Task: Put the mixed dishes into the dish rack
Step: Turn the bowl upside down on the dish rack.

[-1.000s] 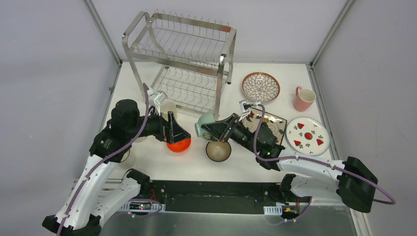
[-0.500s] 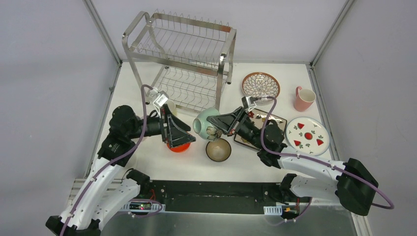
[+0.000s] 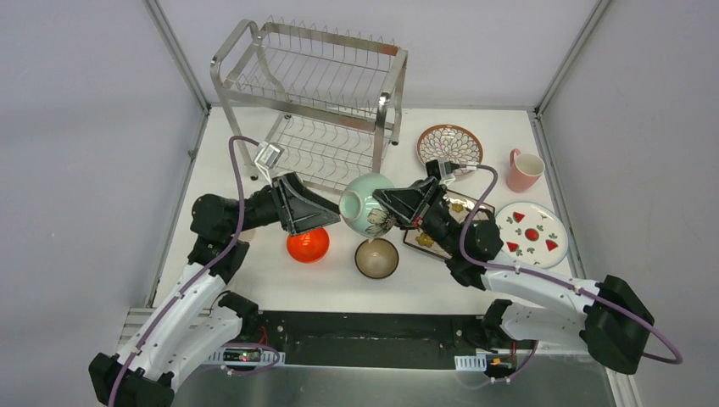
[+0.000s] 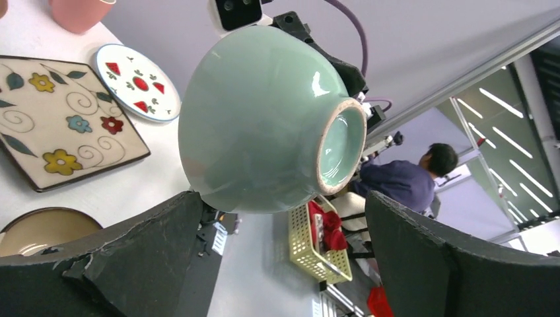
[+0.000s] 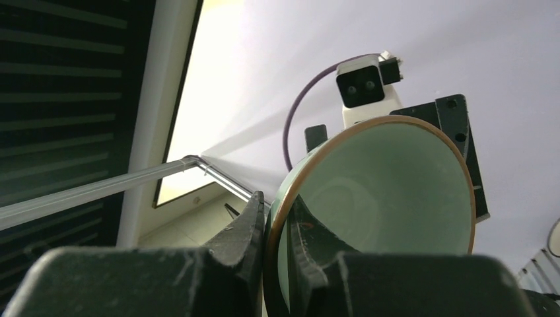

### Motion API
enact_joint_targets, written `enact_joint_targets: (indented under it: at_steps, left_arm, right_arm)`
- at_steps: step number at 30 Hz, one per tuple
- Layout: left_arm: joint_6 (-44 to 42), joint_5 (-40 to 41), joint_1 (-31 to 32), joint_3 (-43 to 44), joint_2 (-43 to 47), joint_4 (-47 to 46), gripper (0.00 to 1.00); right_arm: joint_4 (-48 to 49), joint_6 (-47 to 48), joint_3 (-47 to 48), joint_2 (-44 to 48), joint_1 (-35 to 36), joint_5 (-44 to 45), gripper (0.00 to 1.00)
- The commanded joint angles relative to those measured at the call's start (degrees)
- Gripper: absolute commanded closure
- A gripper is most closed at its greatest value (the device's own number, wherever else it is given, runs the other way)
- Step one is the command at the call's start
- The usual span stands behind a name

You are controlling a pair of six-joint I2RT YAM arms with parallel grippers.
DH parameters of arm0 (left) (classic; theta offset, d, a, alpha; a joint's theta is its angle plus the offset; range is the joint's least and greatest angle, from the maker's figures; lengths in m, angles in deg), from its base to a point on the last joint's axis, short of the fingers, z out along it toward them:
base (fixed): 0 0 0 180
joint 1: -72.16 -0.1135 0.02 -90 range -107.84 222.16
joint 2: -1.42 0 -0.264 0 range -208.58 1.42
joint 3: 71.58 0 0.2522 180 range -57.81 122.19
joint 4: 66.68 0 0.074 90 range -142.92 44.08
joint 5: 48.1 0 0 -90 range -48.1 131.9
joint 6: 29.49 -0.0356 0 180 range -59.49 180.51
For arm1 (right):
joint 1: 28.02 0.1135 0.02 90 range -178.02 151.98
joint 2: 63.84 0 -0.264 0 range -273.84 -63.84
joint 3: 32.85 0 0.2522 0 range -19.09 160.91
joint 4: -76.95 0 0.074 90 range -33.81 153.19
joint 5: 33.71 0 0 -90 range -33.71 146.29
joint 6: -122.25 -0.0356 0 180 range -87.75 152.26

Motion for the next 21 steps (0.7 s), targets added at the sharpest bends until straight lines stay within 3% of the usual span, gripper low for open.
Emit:
enact_joint_targets:
  at_steps: [1,21]
  left_arm:
    - [10.3,2.9,-0.2,-1.8,-1.1,-14.3,0.01]
    - [21.8,6.3,-0.2,-7.1,-5.0,-31.9,0.01]
  right_arm:
    - [12.5,-4.7,5.9,-2.8,-0.2,1.4,1.00]
    - [16.0,-8.1,13.2,-12.9,1.8,-0.8,1.00]
